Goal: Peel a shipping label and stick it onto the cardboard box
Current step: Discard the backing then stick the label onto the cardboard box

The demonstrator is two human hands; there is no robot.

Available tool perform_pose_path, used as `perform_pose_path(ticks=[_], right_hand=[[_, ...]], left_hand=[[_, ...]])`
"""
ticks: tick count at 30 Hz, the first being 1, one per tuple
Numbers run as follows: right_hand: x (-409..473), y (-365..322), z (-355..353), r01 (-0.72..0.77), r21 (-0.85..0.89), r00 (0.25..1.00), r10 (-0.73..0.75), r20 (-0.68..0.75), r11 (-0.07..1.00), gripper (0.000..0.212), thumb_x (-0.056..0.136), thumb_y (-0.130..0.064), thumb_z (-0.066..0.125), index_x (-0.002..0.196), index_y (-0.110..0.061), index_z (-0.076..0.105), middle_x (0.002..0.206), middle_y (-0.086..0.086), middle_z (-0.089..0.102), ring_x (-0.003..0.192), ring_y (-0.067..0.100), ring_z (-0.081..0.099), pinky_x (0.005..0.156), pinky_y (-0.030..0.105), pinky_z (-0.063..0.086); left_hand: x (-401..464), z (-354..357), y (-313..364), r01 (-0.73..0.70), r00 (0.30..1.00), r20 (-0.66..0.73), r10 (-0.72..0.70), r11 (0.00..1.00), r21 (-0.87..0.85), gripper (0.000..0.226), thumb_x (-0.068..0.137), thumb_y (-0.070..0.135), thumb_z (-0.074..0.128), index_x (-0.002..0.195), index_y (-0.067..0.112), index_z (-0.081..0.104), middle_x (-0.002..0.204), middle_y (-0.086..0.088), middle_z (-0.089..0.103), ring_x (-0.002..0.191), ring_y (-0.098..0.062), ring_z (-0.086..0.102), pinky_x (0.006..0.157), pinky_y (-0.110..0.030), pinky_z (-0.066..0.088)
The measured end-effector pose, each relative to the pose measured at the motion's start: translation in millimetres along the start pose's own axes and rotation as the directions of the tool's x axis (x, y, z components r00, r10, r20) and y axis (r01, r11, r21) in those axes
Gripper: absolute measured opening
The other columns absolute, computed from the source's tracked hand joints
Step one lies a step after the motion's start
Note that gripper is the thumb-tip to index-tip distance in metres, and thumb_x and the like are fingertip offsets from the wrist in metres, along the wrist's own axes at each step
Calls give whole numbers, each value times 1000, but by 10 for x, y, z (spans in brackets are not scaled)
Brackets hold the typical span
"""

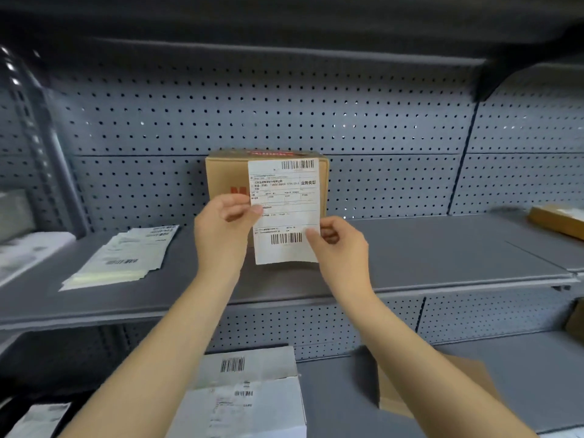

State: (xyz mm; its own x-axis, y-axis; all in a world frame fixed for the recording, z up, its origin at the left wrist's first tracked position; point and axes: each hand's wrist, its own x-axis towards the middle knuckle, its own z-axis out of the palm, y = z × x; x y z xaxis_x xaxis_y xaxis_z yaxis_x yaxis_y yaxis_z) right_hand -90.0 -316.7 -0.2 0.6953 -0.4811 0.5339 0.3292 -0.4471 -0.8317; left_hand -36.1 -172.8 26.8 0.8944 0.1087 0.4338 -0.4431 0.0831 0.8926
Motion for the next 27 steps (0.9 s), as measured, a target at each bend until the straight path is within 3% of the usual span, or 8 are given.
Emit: perform_pose_path(ticks=[4,8,17,27], right_hand=[[225,93,150,-42,-73,998,44,38,996,24,81,-23,70,99,-23,54,71,-9,62,68,-1,58,52,5,39],[348,181,251,-66,-120,996,72,47,991,19,80,-26,70,75,-28,52,68,-8,60,62,2,55,48,8,36],[644,215,329,-63,-326,991,99,93,943,23,78,-29,70,64,-27,53,63,-14,56,75,19,64,73,39,56],[718,255,412,-55,-369,990,99,102,928,24,78,-26,69,59,-25,54,65,-15,58,78,23,65,75,42,56]], left_hand=[[261,17,-106,-49,999,2,49,998,45,18,76,12,74,84,25,63,89,1,72,85,-12,69,75,-26,53],[444,-41,-251,-67,997,38,63,991,115,19,76,14,74,81,28,62,88,2,72,84,-12,69,75,-26,52],[682,-69,-275,-49,998,57,32,947,318,11,75,26,76,78,22,66,78,9,69,76,-1,62,63,-20,42],[794,-33,-313,-77,997,43,65,908,411,13,74,28,77,78,22,66,71,15,61,71,1,58,61,-16,40]])
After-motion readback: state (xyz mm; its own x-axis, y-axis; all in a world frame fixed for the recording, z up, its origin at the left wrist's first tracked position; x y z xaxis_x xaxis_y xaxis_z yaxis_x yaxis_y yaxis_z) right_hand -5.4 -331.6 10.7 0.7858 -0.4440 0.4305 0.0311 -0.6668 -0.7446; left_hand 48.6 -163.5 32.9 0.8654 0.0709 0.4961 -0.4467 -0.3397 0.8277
